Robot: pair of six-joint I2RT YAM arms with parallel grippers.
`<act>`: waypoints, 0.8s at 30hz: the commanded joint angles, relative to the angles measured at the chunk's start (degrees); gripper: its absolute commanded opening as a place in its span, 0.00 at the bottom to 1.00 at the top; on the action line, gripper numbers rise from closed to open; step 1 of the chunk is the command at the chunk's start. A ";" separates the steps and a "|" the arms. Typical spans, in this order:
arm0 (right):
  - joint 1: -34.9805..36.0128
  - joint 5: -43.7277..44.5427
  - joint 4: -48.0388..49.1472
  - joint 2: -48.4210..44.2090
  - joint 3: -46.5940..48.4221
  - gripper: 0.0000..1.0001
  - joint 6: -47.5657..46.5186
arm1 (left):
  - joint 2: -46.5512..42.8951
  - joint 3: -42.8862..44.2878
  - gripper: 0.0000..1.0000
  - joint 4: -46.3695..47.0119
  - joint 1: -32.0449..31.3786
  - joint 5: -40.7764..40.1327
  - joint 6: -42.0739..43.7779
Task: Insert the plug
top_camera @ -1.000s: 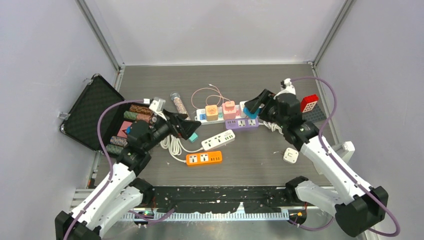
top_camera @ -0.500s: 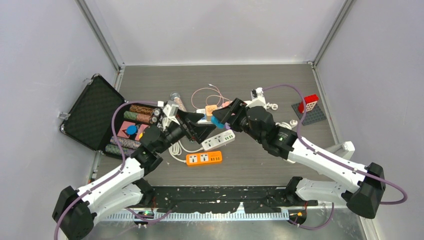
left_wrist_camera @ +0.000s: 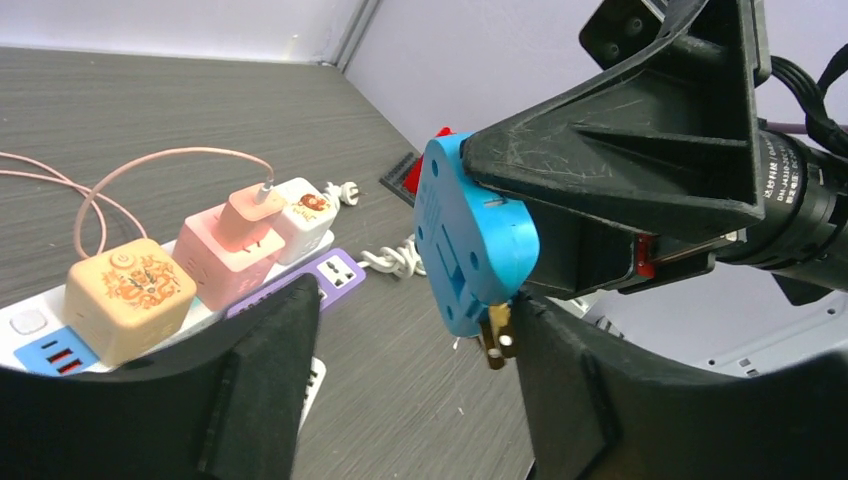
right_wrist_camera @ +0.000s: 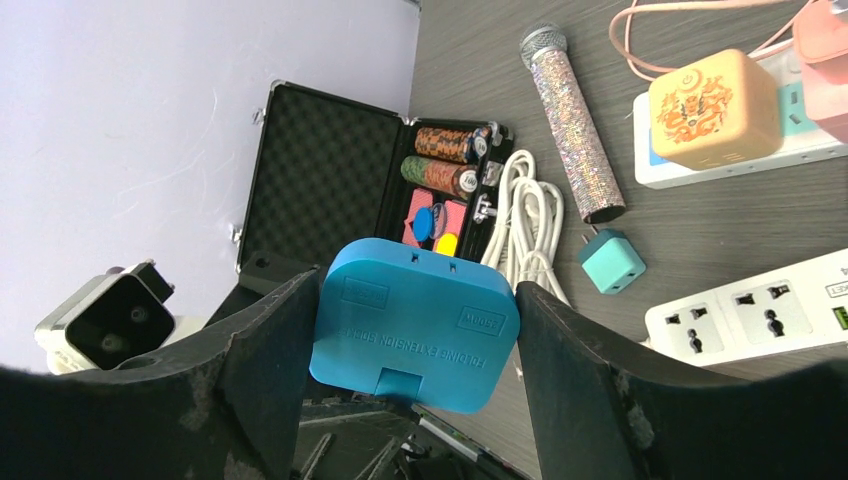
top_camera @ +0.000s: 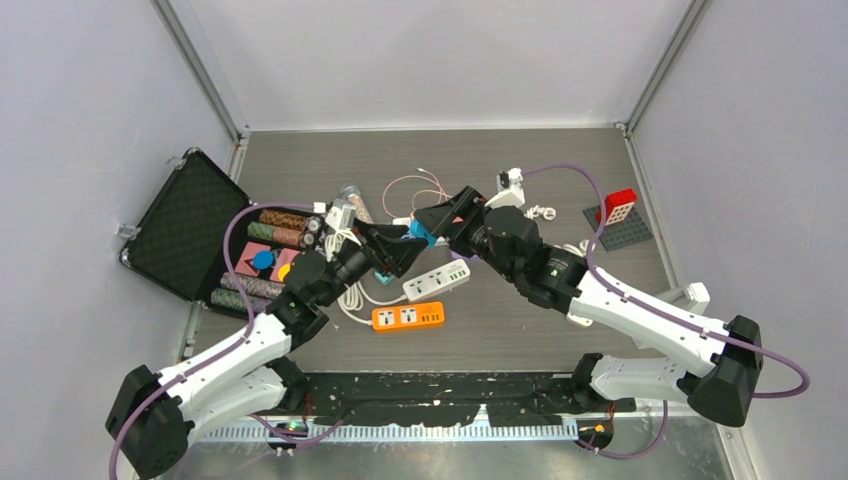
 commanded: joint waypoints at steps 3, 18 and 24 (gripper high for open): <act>0.58 1.92 1.10 -0.14 2.58 0.66 1.88 | 0.55 1.98 0.58 2.75 -0.17 -1.04 -0.60; 0.61 -1.89 1.02 1.28 2.98 0.70 -2.12 | 0.10 4.55 0.52 -1.49 -0.20 0.44 0.20; 0.77 -2.22 0.57 1.80 3.57 0.74 -3.87 | 0.54 5.02 0.39 -2.79 -0.14 -0.35 0.40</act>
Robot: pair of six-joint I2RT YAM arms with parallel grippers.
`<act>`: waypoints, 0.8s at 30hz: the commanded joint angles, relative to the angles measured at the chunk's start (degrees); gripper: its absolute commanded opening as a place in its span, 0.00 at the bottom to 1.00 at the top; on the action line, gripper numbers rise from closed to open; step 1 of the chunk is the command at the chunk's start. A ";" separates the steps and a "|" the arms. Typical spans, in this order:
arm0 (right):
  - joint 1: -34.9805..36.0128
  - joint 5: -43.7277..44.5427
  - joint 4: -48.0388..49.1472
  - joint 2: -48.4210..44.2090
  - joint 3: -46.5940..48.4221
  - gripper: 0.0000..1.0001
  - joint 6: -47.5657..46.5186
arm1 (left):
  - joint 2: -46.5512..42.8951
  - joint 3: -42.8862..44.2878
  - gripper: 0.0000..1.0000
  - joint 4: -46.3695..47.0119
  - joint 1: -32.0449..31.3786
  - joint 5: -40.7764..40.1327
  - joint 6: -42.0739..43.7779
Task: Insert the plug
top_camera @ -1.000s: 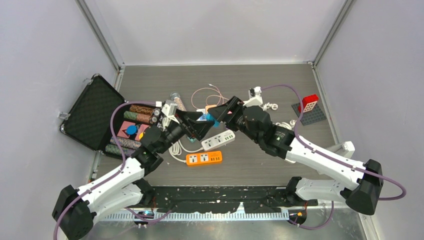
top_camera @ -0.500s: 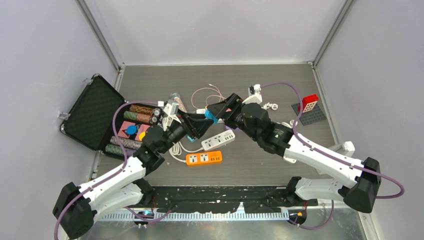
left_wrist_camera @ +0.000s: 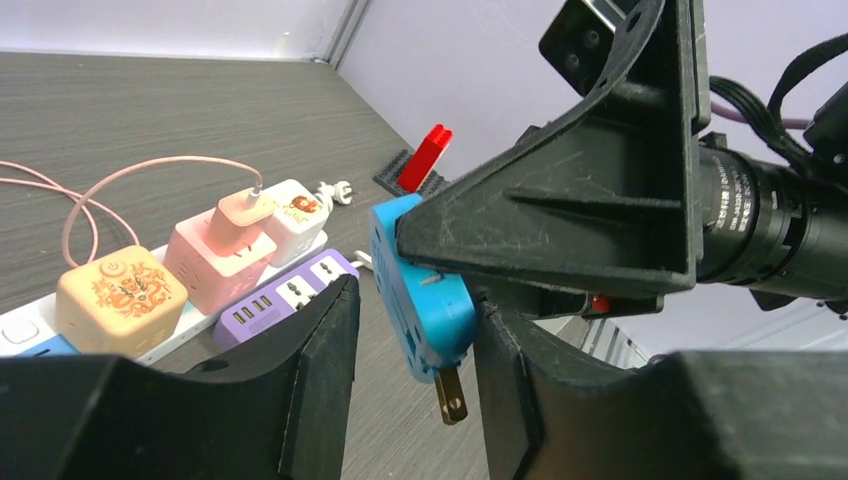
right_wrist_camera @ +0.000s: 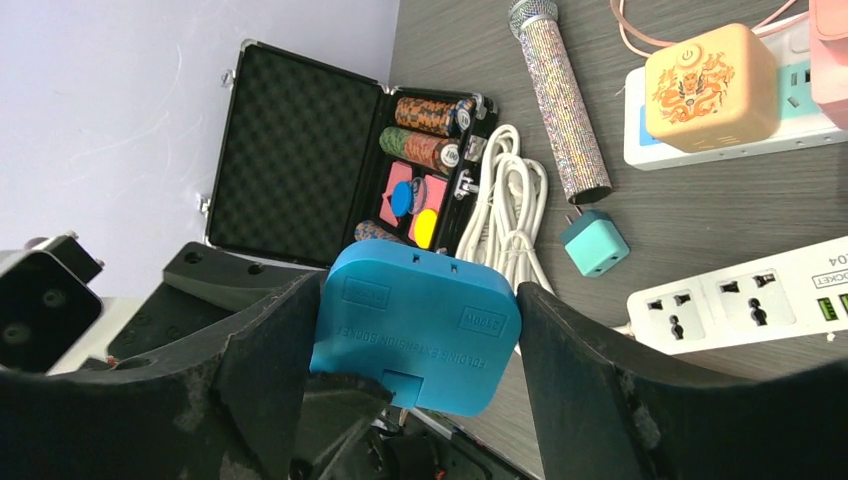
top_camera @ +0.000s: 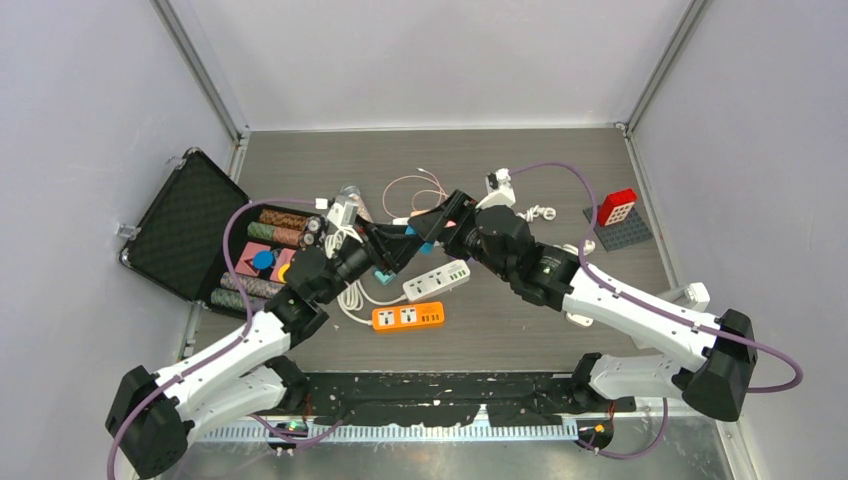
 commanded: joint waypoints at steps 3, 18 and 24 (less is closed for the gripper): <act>0.56 -0.55 1.47 -0.86 2.67 0.90 -3.79 | 0.31 2.59 0.08 -0.43 0.01 -0.97 1.98; -0.43 -8.14 -1.99 -5.38 1.06 0.95 -4.66 | -7.10 -9.11 0.00 15.25 0.01 5.39 22.44; -0.45 -13.26 1.01 -2.63 0.14 0.95 -0.08 | -9.08 -11.19 0.00 18.38 0.00 6.08 27.59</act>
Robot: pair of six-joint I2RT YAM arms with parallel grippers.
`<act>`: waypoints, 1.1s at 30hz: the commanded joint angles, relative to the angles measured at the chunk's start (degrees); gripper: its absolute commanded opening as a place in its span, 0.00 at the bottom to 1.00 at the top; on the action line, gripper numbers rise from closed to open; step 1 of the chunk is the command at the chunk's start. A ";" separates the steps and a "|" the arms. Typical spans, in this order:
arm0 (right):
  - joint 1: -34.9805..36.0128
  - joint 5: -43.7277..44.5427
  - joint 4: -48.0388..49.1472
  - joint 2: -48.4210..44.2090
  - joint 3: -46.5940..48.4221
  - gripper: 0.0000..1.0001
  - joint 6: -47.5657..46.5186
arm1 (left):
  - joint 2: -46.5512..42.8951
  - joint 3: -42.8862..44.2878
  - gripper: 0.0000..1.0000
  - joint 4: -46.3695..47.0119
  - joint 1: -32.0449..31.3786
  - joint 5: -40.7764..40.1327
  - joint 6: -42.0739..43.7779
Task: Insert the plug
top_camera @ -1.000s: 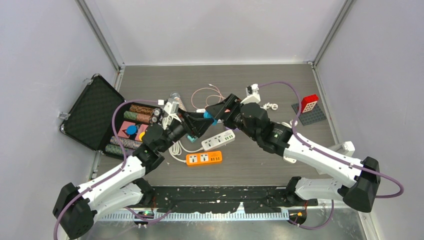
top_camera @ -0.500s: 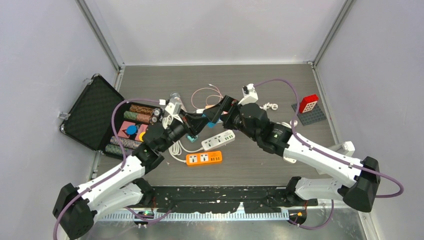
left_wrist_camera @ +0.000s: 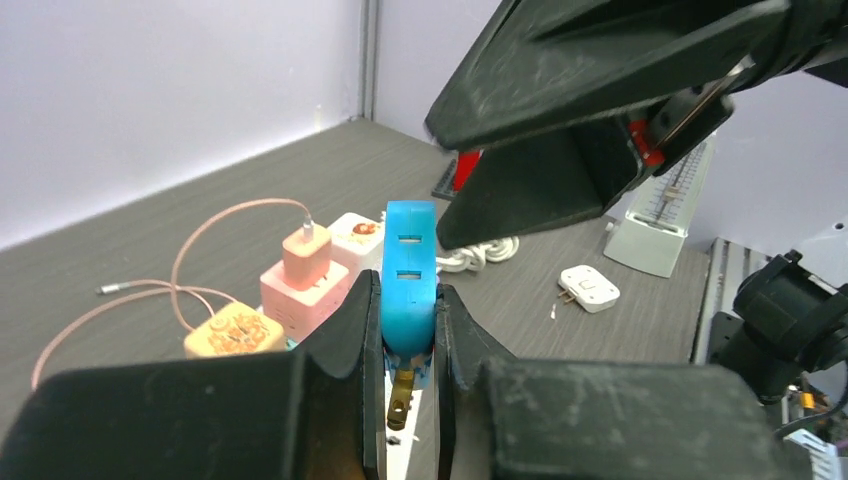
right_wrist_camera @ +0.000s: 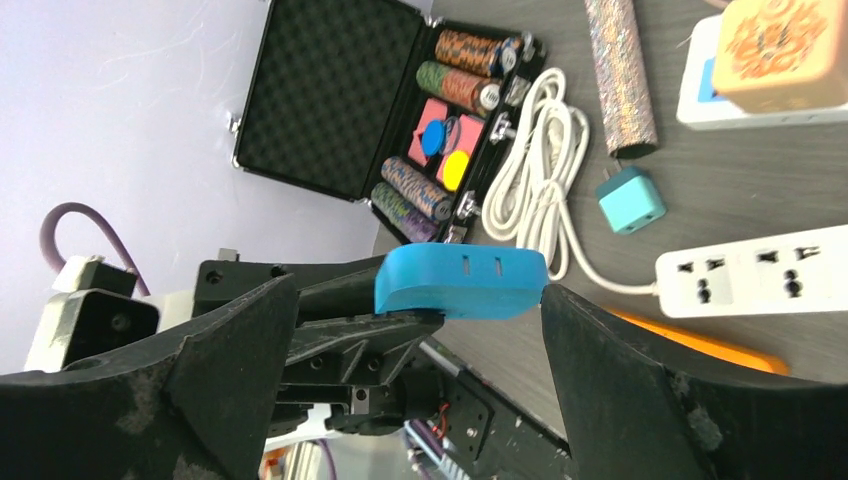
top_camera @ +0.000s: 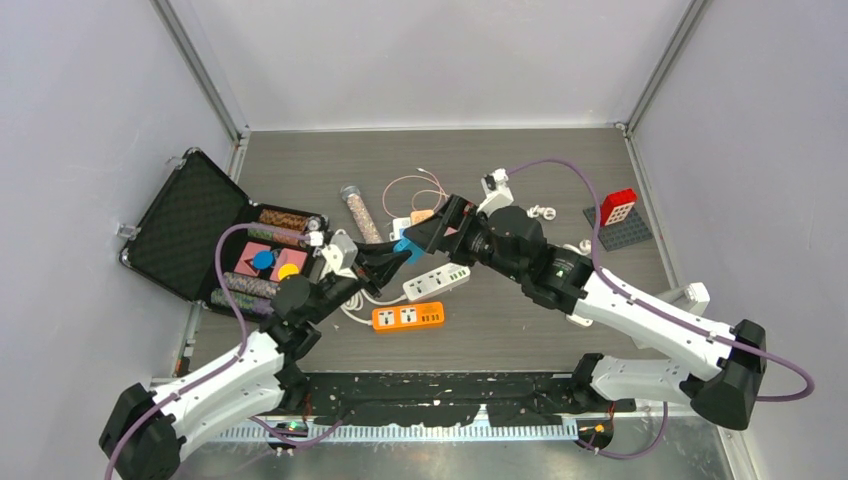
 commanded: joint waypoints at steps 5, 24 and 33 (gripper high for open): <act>-0.25 -6.40 5.09 3.95 0.51 0.99 5.77 | -2.56 -1.37 0.00 11.27 0.01 2.95 7.06; -1.85 -13.53 10.61 0.77 -1.72 0.48 1.62 | -5.92 -1.86 0.00 9.47 0.01 6.14 7.55; -2.80 -9.26 3.56 -0.29 1.20 0.15 -5.10 | -7.89 -1.38 0.99 4.88 0.01 -4.47 3.21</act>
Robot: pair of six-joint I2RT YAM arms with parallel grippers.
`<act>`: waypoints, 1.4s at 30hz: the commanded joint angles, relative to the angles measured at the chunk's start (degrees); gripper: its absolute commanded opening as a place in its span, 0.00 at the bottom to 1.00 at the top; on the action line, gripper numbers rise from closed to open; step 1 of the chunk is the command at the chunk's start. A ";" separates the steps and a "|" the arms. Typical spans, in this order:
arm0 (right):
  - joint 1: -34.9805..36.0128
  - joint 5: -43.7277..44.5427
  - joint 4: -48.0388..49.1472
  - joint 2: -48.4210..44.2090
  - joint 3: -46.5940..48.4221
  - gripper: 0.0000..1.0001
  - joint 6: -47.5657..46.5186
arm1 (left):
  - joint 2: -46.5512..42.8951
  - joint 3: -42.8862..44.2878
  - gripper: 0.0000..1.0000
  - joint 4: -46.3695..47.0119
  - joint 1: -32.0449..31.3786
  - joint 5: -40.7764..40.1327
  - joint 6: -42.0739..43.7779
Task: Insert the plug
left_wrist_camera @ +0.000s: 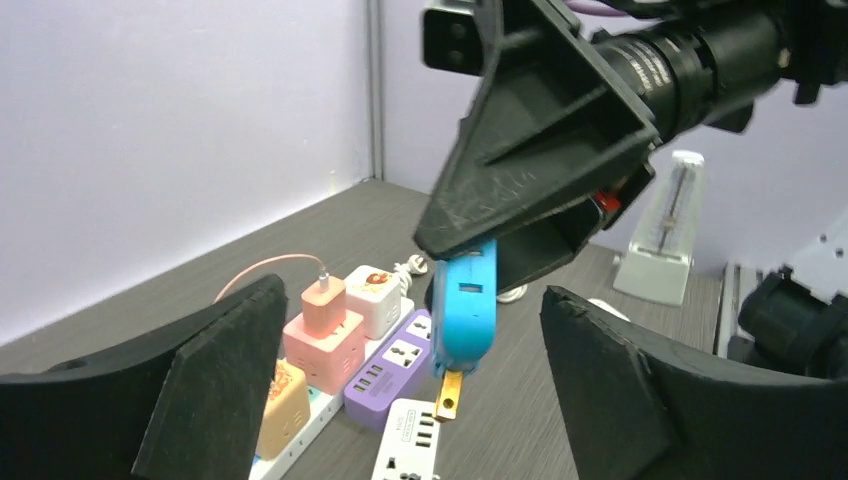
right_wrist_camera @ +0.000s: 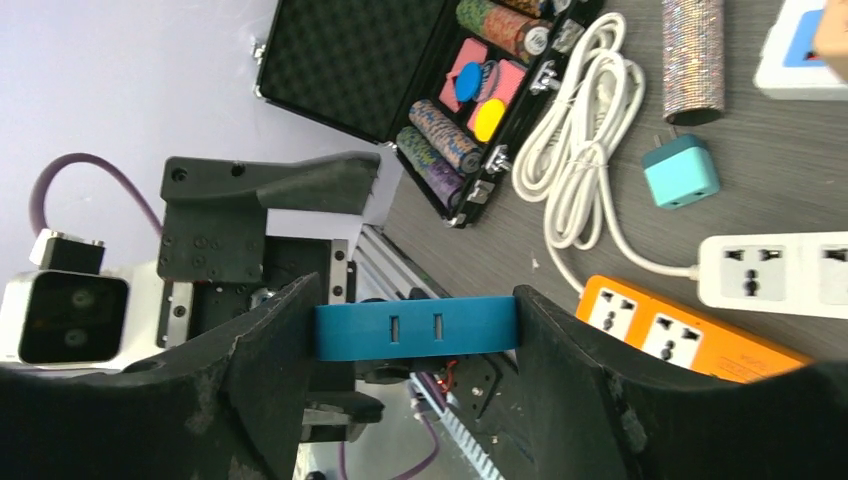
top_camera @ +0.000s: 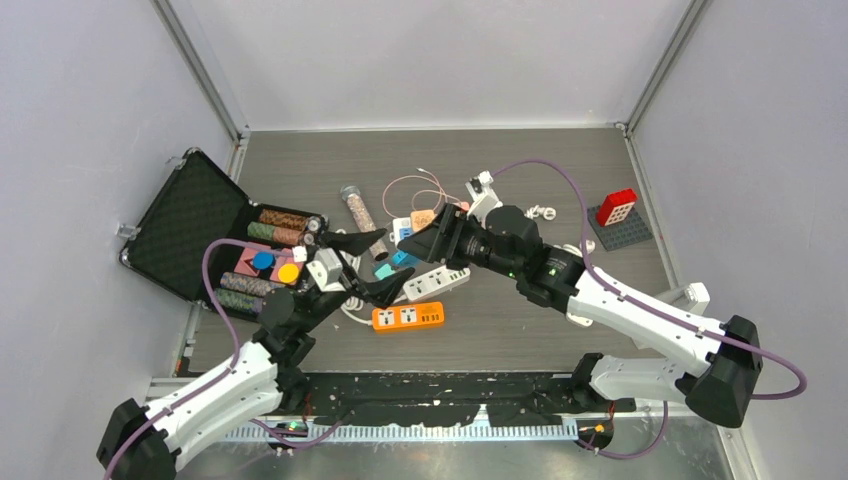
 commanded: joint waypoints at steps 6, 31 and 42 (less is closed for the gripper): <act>-5.35 12.04 -11.40 -4.08 4.18 0.13 -13.72 | -7.18 3.16 1.00 -13.79 0.03 -15.28 -2.02; -13.43 30.87 -6.66 12.36 -3.78 0.13 -30.47 | -16.30 2.48 1.00 -28.80 0.02 -21.86 -5.24; -14.65 31.72 1.82 15.68 -7.96 0.13 -33.34 | -16.66 0.78 1.00 -26.09 -0.01 -19.68 -4.71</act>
